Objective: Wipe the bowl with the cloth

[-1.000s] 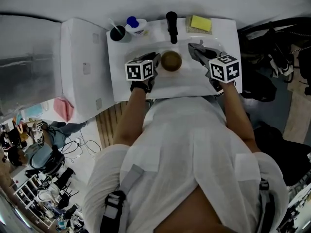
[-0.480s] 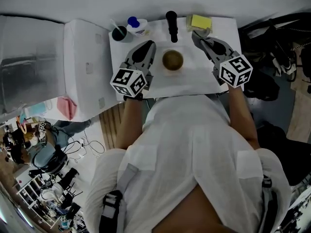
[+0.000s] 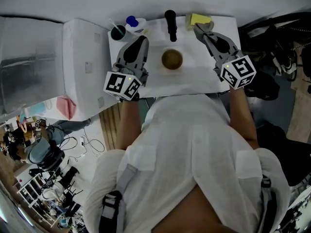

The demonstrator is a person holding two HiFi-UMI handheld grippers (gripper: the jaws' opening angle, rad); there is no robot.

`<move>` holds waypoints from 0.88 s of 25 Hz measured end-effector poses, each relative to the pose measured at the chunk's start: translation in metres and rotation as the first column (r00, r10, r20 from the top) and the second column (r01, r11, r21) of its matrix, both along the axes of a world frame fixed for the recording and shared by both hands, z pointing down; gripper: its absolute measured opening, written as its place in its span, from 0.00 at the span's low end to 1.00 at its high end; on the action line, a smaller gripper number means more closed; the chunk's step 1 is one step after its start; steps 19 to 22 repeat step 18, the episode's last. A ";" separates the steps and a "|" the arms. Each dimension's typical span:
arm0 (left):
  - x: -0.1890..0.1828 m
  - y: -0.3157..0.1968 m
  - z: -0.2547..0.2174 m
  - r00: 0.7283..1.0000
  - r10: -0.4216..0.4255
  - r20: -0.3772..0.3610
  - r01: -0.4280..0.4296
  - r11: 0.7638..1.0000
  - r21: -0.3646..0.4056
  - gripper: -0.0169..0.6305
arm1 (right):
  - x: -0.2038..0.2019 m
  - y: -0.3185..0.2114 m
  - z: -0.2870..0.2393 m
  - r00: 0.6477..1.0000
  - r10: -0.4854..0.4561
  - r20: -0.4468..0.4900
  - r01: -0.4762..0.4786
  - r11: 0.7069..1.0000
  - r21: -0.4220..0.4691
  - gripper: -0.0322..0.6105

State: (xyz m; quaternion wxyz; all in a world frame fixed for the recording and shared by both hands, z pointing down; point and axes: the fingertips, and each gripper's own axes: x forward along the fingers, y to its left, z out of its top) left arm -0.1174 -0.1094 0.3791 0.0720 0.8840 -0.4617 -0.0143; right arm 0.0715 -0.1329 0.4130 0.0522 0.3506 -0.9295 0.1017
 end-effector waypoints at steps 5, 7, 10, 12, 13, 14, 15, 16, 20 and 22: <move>0.006 0.002 0.005 1.000 0.010 0.003 -0.010 1.000 -0.012 0.07 | 0.000 0.000 0.002 1.000 -0.004 0.001 0.004 1.000 -0.004 0.11; 0.007 0.002 0.006 1.000 0.013 0.006 -0.013 1.000 -0.016 0.07 | -0.001 0.000 0.002 1.000 -0.008 0.000 0.008 1.000 -0.005 0.11; 0.009 0.003 0.007 1.000 0.018 0.012 -0.017 1.000 -0.016 0.07 | -0.002 0.001 0.002 1.000 -0.012 0.000 0.012 1.000 -0.003 0.11; 0.010 0.003 0.007 1.000 0.018 0.013 -0.018 1.000 -0.017 0.07 | -0.002 0.001 0.001 1.000 -0.013 -0.001 0.013 1.000 -0.002 0.11; 0.010 0.003 0.007 1.000 0.018 0.012 -0.018 1.000 -0.018 0.07 | -0.003 0.001 0.001 1.000 -0.013 -0.002 0.013 1.000 -0.002 0.11; 0.009 0.003 0.007 1.000 0.018 0.011 -0.018 1.000 -0.019 0.07 | -0.003 0.002 0.001 1.000 -0.013 -0.002 0.013 1.000 -0.002 0.11; 0.009 0.003 0.008 1.000 0.018 0.010 -0.018 1.000 -0.019 0.07 | -0.003 0.002 0.002 1.000 -0.014 -0.002 0.014 1.000 -0.002 0.11; 0.009 0.003 0.008 1.000 0.018 0.008 -0.018 1.000 -0.020 0.07 | -0.003 0.003 0.001 1.000 -0.015 -0.003 0.015 1.000 -0.002 0.11; 0.009 0.003 0.009 1.000 0.018 0.004 -0.018 1.000 -0.022 0.07 | -0.004 0.003 0.001 1.000 -0.016 -0.005 0.016 1.000 -0.001 0.11; 0.009 0.003 0.009 1.000 0.018 0.004 -0.018 1.000 -0.022 0.07 | -0.004 0.003 0.001 1.000 -0.016 -0.005 0.016 1.000 -0.001 0.11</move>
